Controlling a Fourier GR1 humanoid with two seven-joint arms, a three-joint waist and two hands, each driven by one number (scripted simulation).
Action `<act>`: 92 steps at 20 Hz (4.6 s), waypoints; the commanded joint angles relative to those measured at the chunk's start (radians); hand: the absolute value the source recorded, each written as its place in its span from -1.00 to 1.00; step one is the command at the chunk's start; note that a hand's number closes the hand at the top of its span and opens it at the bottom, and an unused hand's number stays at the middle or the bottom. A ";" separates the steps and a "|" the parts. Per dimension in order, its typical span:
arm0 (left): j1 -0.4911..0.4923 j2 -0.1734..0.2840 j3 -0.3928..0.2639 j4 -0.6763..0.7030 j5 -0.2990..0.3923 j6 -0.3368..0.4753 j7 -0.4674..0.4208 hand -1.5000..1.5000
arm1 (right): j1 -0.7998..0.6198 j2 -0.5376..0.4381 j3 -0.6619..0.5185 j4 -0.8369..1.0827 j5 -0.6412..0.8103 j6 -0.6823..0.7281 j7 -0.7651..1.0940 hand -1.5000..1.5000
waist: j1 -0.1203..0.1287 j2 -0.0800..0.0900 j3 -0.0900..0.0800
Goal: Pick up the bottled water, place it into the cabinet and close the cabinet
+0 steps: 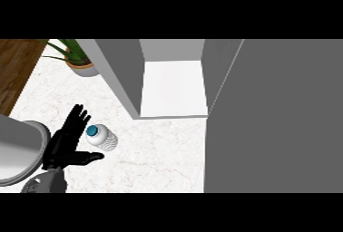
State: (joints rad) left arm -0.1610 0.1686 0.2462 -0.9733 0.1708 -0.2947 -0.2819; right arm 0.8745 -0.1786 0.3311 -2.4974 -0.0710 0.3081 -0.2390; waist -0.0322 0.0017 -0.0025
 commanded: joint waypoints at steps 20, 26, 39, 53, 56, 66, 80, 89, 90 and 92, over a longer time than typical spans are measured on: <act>-0.224 -0.017 -0.038 0.656 -0.219 0.081 -0.626 1.00 | 0.122 -0.072 0.031 -0.140 0.023 -0.016 -0.045 -1.00 | -0.005 0.007 -0.002; -0.228 0.011 -0.054 0.690 -0.270 0.140 -0.798 1.00 | 0.150 -0.079 0.053 -0.150 0.031 -0.031 -0.064 -1.00 | -0.005 0.008 -0.002; -0.162 -0.166 -0.147 0.467 -0.234 0.241 -0.686 1.00 | 0.196 -0.127 0.020 -0.168 -0.010 -0.033 -0.083 -1.00 | 0.022 -0.005 0.002; -0.251 -0.169 -0.595 0.130 0.140 0.553 -0.308 1.00 | 0.201 -0.135 0.015 -0.167 -0.031 -0.053 -0.099 -1.00 | 0.005 -0.005 0.001; -0.331 -0.169 -0.636 0.081 0.201 0.634 -0.197 1.00 | 0.183 -0.145 -0.044 -0.094 -0.059 -0.041 -0.149 -1.00 | 0.003 -0.003 0.002; -0.607 -0.169 -0.678 0.248 0.310 0.820 -0.092 1.00 | 0.216 -0.148 -0.072 -0.108 -0.099 -0.002 -0.191 -1.00 | -0.019 0.005 0.002; -0.887 -0.147 -0.606 0.645 0.264 1.047 -0.083 1.00 | 0.240 -0.161 -0.134 -0.039 -0.092 0.064 -0.277 -1.00 | -0.040 0.011 0.003; -0.974 -0.160 -0.610 0.823 0.209 1.168 -0.106 -1.00 | 0.189 -0.143 -0.115 -0.031 -0.097 0.070 -0.249 -1.00 | -0.038 0.022 0.002; -0.933 -0.153 -0.590 0.814 0.225 1.150 -0.155 -1.00 | 0.196 -0.158 -0.154 -0.062 -0.138 0.073 -0.236 -1.00 | -0.041 0.030 0.001; -0.957 -0.140 -0.570 0.791 0.237 1.092 -0.187 -1.00 | 0.191 -0.166 -0.166 -0.042 -0.124 0.092 -0.261 -1.00 | -0.045 0.027 0.001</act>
State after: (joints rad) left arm -1.1055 0.0138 -0.3515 -0.1873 0.3987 0.8274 -0.4157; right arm 1.0522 -0.3230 0.1928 -2.4712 -0.0994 0.3751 -0.5200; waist -0.0736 0.0276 -0.0011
